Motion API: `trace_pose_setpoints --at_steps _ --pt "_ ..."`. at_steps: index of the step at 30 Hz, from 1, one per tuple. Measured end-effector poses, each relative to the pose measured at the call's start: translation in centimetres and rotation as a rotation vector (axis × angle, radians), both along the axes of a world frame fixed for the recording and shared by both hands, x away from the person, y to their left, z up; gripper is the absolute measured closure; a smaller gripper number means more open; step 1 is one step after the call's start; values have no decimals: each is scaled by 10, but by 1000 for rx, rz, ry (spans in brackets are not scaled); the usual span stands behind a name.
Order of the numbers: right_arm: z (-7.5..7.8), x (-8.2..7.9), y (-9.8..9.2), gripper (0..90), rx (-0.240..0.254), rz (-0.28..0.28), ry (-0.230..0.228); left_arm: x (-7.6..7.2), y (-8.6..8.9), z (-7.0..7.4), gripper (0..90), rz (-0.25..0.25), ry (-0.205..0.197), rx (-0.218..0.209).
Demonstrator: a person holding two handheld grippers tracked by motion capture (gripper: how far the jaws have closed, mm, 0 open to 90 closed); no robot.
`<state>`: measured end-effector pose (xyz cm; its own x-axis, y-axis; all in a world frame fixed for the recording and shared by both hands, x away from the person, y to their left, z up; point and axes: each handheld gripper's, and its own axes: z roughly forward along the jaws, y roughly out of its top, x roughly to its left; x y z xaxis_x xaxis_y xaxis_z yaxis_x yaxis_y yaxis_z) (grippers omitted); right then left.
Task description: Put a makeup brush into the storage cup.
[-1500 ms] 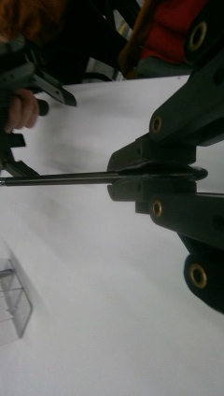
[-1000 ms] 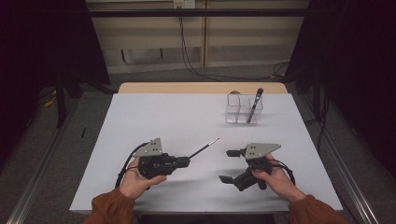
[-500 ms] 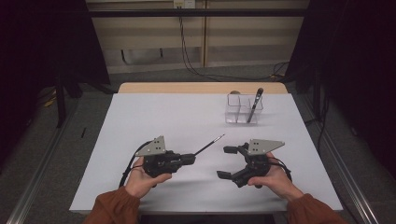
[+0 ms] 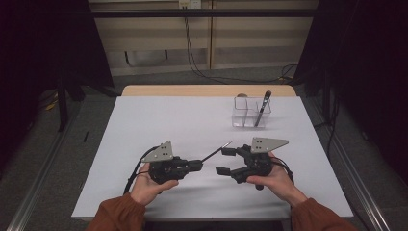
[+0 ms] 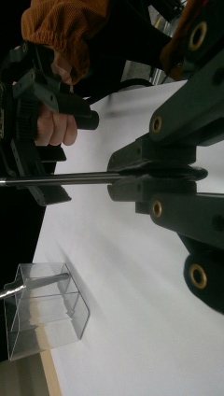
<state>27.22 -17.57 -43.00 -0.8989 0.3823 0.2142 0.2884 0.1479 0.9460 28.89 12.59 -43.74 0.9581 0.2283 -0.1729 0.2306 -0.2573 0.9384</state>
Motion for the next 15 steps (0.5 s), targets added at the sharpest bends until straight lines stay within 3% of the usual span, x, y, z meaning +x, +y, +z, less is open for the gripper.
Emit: trace_pose_setpoints --at_steps 2,5,15 --pt "0 2 0 426 4 14 8 0 -1 -1 853 -4 5 2" --pt "1 3 -2 478 21 4 10 -1 -2 -3 853 -8 4 8" --pt "1 3 -4 563 59 -15 -24 -2 -6 -5 852 -23 10 22"
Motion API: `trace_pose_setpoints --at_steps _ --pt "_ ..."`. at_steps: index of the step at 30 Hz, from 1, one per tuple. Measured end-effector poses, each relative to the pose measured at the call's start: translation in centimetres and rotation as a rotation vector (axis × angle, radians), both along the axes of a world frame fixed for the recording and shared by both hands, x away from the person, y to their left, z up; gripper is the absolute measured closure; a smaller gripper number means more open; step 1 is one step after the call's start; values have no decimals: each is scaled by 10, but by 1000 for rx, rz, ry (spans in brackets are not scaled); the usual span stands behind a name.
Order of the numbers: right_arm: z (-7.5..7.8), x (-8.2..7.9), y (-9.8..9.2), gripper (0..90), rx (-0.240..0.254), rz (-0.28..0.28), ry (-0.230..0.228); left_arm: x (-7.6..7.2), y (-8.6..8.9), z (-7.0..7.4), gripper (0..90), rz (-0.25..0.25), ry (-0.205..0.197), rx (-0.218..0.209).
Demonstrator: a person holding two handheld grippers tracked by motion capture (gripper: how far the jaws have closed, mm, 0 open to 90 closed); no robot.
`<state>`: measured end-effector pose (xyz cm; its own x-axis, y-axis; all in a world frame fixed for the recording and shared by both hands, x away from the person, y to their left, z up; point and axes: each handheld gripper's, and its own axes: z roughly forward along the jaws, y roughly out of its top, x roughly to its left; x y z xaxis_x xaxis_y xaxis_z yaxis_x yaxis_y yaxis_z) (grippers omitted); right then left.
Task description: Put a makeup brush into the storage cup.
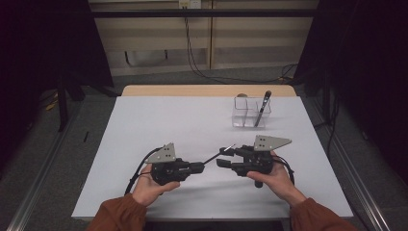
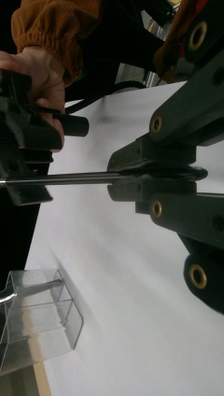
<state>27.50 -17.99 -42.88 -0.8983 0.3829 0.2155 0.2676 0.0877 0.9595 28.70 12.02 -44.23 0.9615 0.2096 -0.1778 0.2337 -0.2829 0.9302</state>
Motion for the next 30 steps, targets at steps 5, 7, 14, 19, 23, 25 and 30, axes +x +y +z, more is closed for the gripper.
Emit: trace_pose_setpoints --at_steps 5,7,14,19,23,25,30 --pt "0 1 0 669 20 22 35 -2 -3 -2 852 -16 -1 10" --pt "-1 2 -1 715 35 34 46 -2 -4 -3 852 -18 1 18" --pt "-1 3 -1 749 75 55 64 -4 -9 -7 852 -39 4 40" --pt "-1 4 0 810 86 68 75 -4 -10 -9 851 -48 5 50" --pt "-1 5 0 844 110 95 99 -3 -10 -8 837 -34 -6 56" --pt "0 5 1 851 118 97 98 -3 -9 -7 831 -24 -13 49" --pt "4 8 5 862 127 107 95 -2 -8 -7 810 -4 -10 33"
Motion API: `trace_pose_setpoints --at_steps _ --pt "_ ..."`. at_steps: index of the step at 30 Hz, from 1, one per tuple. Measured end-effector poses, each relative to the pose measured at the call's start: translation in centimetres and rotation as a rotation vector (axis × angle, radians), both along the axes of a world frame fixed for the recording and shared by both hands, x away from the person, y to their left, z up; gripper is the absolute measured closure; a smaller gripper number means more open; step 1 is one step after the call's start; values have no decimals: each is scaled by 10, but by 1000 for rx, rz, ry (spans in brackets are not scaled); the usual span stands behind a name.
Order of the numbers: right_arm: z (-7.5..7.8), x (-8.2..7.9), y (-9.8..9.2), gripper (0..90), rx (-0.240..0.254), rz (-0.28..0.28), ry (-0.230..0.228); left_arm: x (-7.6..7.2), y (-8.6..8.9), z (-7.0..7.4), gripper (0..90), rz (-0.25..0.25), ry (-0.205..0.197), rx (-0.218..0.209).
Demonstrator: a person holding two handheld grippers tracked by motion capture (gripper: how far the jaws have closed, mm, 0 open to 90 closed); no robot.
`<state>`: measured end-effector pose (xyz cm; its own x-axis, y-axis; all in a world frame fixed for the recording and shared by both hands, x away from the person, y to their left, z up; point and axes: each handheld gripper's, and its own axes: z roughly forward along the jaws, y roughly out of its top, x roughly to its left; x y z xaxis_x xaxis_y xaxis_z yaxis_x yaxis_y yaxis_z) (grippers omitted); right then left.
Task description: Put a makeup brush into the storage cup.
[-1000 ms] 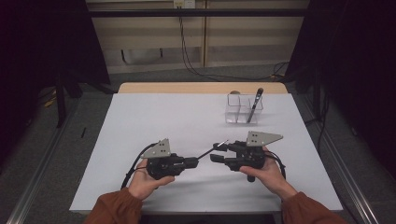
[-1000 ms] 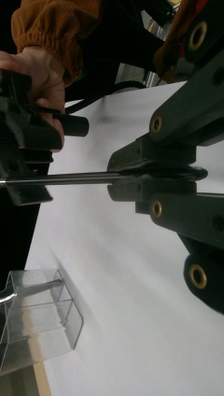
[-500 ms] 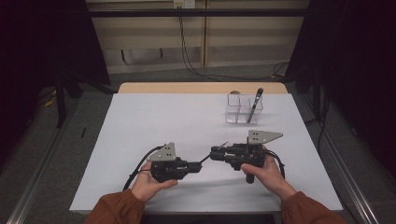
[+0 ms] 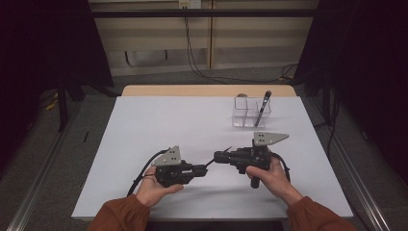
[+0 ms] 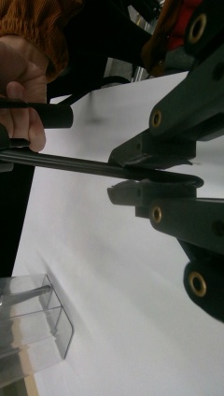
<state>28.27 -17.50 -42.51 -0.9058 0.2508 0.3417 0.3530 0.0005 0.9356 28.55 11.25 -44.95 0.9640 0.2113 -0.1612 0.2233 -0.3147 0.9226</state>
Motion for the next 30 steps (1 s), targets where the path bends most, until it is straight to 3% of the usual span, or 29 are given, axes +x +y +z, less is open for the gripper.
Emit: trace_pose_setpoints --at_steps 14,19,30 --pt "1 2 -4 862 -11 -25 -5 -1 3 1 600 48 -24 -3" --pt "2 2 -7 863 -11 -46 -3 -1 9 4 507 97 -24 -13" --pt "4 2 -13 863 -23 -68 -1 -2 19 6 193 177 -19 1"
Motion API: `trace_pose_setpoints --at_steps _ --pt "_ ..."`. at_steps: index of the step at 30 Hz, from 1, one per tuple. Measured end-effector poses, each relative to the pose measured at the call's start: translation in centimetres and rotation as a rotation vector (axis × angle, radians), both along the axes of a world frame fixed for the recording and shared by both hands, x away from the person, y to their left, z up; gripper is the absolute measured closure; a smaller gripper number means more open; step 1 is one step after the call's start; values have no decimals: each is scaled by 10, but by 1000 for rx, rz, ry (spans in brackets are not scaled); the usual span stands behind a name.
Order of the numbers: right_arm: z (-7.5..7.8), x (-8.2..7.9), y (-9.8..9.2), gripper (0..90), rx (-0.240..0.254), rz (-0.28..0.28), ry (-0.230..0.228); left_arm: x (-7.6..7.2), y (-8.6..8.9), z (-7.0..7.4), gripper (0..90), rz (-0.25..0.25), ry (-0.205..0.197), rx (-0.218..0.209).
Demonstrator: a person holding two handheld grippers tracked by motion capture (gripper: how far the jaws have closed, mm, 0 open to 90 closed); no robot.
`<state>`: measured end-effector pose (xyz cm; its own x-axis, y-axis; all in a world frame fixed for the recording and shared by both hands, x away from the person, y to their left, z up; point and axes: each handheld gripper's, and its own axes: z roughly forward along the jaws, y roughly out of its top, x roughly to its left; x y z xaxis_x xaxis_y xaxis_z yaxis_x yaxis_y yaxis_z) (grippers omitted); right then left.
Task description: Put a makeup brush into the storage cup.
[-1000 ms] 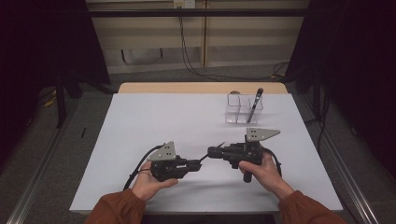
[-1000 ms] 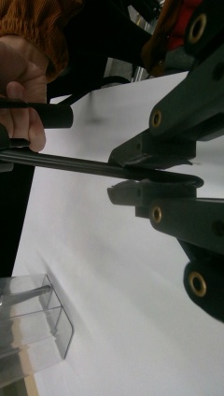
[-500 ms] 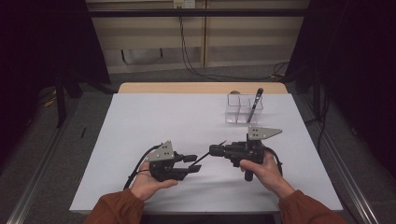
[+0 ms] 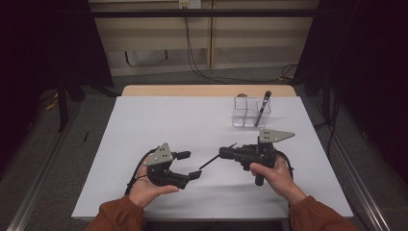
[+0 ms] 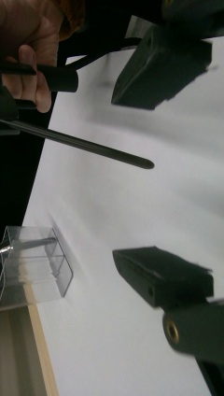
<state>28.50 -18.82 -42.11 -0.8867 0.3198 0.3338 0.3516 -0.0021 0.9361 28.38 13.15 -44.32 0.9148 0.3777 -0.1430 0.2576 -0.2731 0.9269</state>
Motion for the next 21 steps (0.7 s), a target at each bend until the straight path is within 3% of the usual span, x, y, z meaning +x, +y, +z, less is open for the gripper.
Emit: trace_pose_setpoints --at_steps 7,15,21 --pt "1 1 -6 863 -24 -34 -10 2 4 0 53 56 12 14" --pt "1 2 -12 863 -40 -49 -3 3 12 1 29 60 29 -23" --pt "3 2 -17 863 -49 -62 -7 3 22 4 29 88 3 -35"
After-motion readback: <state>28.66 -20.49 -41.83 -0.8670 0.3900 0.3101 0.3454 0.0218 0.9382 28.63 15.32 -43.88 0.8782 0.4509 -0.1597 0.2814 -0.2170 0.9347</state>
